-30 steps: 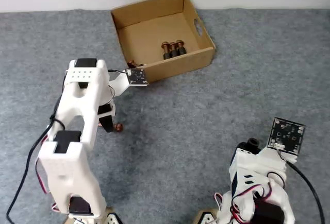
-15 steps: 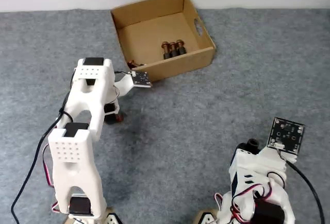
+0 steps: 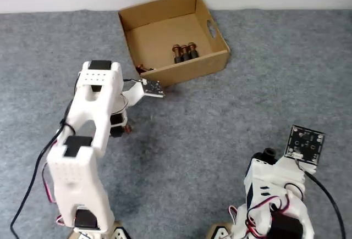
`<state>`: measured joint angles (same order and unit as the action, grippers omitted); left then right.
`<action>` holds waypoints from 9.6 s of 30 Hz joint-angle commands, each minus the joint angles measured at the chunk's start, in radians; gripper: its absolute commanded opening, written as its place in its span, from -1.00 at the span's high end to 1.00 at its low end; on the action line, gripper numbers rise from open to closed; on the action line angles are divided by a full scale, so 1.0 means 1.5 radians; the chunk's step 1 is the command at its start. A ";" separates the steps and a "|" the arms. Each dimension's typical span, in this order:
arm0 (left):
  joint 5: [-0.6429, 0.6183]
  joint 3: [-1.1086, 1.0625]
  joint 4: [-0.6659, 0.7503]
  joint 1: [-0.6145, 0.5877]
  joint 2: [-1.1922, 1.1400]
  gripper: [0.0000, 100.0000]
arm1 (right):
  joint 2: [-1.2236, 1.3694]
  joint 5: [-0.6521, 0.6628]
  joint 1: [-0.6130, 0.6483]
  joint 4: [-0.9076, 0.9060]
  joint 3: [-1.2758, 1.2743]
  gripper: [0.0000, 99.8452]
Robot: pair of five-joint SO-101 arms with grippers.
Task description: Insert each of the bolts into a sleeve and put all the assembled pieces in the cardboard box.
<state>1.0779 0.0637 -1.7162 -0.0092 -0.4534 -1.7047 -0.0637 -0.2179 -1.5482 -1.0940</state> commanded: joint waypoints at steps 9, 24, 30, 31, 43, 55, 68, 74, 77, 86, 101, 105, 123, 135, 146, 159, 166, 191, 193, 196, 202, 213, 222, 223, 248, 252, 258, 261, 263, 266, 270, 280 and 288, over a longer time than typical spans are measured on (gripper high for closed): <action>-0.157 -0.300 0.043 0.008 0.484 0.99 | -0.003 0.009 -0.002 0.018 0.010 0.98; -0.596 -0.373 0.103 0.008 0.808 0.99 | 0.003 0.003 0.153 0.115 0.001 0.98; -0.675 -0.515 0.160 0.053 0.975 0.99 | 0.003 -0.002 0.225 0.123 -0.008 0.98; -0.690 -0.546 0.182 0.055 1.013 0.99 | 0.003 -0.013 0.232 0.123 -0.008 0.98; -0.834 -0.808 0.312 0.056 1.515 0.99 | 0.004 -0.044 0.380 0.142 -0.008 0.98; -0.944 -0.761 0.402 0.104 1.515 0.99 | 0.005 -0.040 0.609 0.239 -0.063 0.98; -1.101 -0.826 0.518 0.311 1.514 0.99 | 0.005 -0.039 0.716 0.322 -0.118 0.98; -1.101 -0.870 0.586 0.364 1.514 0.99 | 0.005 -0.038 0.717 0.322 -0.114 0.98; -1.101 -0.877 0.575 0.386 1.513 0.99 | 0.005 -0.038 0.716 0.322 -0.114 0.98; -1.100 -0.873 0.487 0.391 1.513 0.99 | 0.004 -0.012 0.711 0.338 -0.114 0.98; -1.040 -0.906 0.414 0.452 1.513 0.99 | 0.004 0.009 0.711 0.372 -0.117 0.98; -1.000 -0.913 0.401 0.451 1.513 0.93 | 0.004 0.009 0.711 0.370 -0.117 0.98; -0.939 -0.890 0.355 0.382 1.512 0.56 | 0.004 0.007 0.711 0.369 -0.118 0.98; -0.925 -0.825 0.344 0.355 1.512 0.57 | 0.004 0.005 0.698 0.369 -0.128 0.98; -0.922 -0.794 0.362 0.219 1.513 0.99 | 0.004 -0.110 0.495 0.368 -0.124 0.98; -0.846 -1.060 0.369 0.035 1.514 0.99 | 0.301 -0.180 0.383 0.312 0.143 0.98; -0.845 -1.166 0.432 0.020 1.514 0.99 | 0.623 -0.178 0.382 0.355 0.374 0.98; -0.848 -1.165 0.383 -0.094 1.513 0.99 | 1.646 -0.009 0.383 0.493 1.336 0.98; -0.848 -1.165 0.383 -0.094 1.513 0.99 | 1.702 -0.004 0.383 0.490 1.376 0.98; -0.848 -1.165 0.383 -0.094 1.513 0.99 | 1.763 -0.004 0.385 0.461 1.430 0.98; -0.848 -1.165 0.383 -0.094 1.513 0.99 | 1.851 0.045 0.392 0.365 1.514 0.93; -0.848 -1.165 0.382 -0.095 1.513 0.99 | 1.893 0.053 0.396 0.261 1.636 0.61; -0.846 -1.165 0.383 -0.092 1.513 0.99 | 1.889 0.052 0.396 0.096 1.794 0.61; -0.846 -1.165 0.383 -0.095 1.513 0.99 | 1.889 0.052 0.396 0.071 1.818 0.61; -0.848 -1.165 0.382 -0.094 1.513 0.99 | 1.667 -0.028 0.349 -0.167 1.845 0.98; -0.848 -1.165 0.382 -0.094 1.513 0.99 | 1.618 -0.027 0.336 -0.168 1.820 0.99; -0.848 -1.165 0.382 -0.094 1.513 0.99 | 1.433 -0.033 0.329 -0.167 1.580 0.99; -0.848 -1.165 0.382 -0.094 1.513 0.99 | 1.320 -0.064 0.319 -0.166 1.426 0.99; -0.848 -1.165 0.382 -0.094 1.513 0.99 | 1.252 -0.079 0.312 -0.165 1.331 0.99; -0.848 -1.165 0.382 -0.094 1.513 0.99 | 1.152 -0.092 0.294 -0.164 1.200 0.99; -0.848 -1.165 0.382 -0.094 1.513 0.99 | 1.032 -0.096 0.271 -0.163 1.049 0.98; -0.848 -1.165 0.382 -0.094 1.513 0.99 | 0.757 -0.093 0.162 -0.049 0.660 0.98; -0.848 -1.165 0.382 -0.094 1.513 0.99 | 0.482 -0.046 0.072 0.158 0.264 0.98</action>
<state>-0.1956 -1.6886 -1.1316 -0.1473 1.8098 -0.8347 -0.1741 -0.0675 -1.4193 -0.5155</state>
